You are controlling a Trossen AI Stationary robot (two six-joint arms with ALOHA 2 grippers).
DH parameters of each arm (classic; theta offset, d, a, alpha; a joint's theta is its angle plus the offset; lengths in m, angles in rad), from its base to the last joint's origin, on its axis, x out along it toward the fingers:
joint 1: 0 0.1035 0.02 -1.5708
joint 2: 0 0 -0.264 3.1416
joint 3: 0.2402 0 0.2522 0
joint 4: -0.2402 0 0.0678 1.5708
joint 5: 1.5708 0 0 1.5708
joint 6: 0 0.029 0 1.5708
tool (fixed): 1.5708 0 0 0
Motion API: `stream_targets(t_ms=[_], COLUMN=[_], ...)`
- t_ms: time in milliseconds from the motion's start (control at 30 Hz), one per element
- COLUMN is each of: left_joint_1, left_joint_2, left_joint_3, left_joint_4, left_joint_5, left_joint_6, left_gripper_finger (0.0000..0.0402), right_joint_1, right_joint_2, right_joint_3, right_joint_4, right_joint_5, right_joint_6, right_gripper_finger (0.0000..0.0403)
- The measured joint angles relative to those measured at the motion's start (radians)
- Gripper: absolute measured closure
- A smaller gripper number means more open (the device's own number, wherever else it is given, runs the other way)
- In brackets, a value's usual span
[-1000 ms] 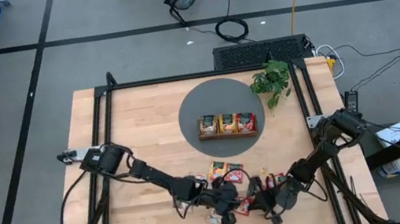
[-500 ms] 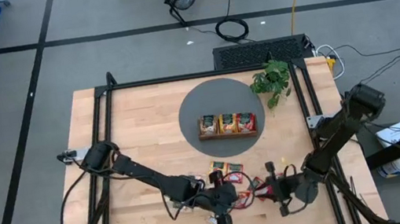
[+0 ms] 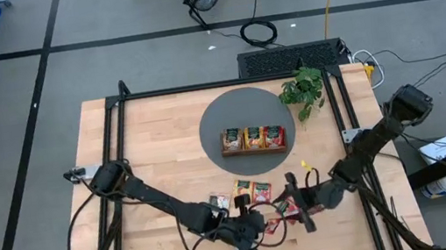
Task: Pick & Place Tea
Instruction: Put the red tea bag into the right section of the wooden organizer
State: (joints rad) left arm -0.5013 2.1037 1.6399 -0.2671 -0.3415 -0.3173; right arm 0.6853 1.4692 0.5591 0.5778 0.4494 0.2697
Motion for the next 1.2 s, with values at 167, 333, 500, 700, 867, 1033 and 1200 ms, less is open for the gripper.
stream_targets(t_ms=[167,333,500,700,867,1033,1200], left_joint_1=[0.005,0.020,0.029,0.031,0.031,0.034,0.034], left_joint_2=[0.004,0.004,0.004,0.004,0.004,0.004,0.004], left_joint_3=[0.000,0.000,0.000,0.000,0.000,0.000,0.000], left_joint_4=[-0.002,0.000,0.005,0.007,0.007,0.006,0.006], left_joint_5=[0.000,-0.001,-0.002,-0.002,-0.001,-0.001,-0.004], left_joint_6=[-0.003,-0.005,-0.001,-0.001,0.000,-0.006,0.002], left_gripper_finger=[0.0397,0.0392,0.0397,0.0396,0.0390,0.0366,0.0336], right_joint_1=[-0.074,-0.121,-0.128,-0.128,-0.128,-0.128,-0.127], right_joint_2=[-0.001,0.002,0.011,0.055,0.064,0.064,0.064], right_joint_3=[0.000,0.000,0.000,0.001,0.001,0.001,-0.018], right_joint_4=[0.016,0.008,0.011,0.069,0.099,0.092,0.121], right_joint_5=[-0.198,-0.314,-0.348,-0.349,-0.348,-0.346,-0.341], right_joint_6=[0.043,0.052,0.040,-0.004,-0.070,-0.088,-0.122], right_gripper_finger=[0.0162,0.0180,0.0200,0.0268,0.0363,0.0389,0.0397])
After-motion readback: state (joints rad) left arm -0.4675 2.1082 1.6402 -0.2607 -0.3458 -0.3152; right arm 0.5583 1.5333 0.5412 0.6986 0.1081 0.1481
